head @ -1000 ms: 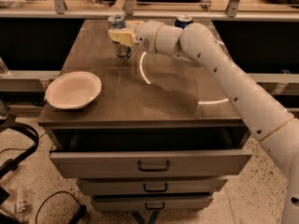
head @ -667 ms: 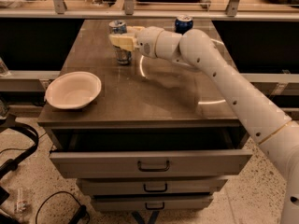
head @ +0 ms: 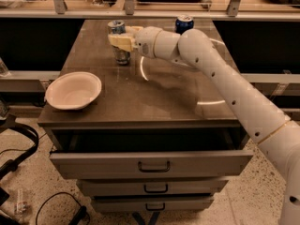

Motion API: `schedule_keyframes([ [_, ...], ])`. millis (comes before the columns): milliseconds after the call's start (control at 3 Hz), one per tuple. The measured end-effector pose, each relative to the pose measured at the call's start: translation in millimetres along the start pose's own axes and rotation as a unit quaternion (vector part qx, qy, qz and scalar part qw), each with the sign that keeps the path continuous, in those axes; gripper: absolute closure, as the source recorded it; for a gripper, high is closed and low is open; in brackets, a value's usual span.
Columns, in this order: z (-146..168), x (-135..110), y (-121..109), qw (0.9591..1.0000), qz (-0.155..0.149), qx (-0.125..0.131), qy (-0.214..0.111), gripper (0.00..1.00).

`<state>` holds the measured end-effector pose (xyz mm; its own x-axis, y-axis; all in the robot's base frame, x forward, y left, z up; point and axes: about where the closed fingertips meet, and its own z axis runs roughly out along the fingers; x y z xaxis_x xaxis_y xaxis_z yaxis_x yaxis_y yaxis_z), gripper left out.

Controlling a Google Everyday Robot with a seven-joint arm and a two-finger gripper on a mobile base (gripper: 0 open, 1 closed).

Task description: Place redbull can upright

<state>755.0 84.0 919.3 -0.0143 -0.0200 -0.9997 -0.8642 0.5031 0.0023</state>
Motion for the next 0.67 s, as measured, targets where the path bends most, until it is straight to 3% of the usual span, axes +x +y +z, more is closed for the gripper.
schedule_keyframes([
  [667, 4.0, 0.0, 3.8, 1.0, 0.0, -0.004, 0.0, 0.0],
])
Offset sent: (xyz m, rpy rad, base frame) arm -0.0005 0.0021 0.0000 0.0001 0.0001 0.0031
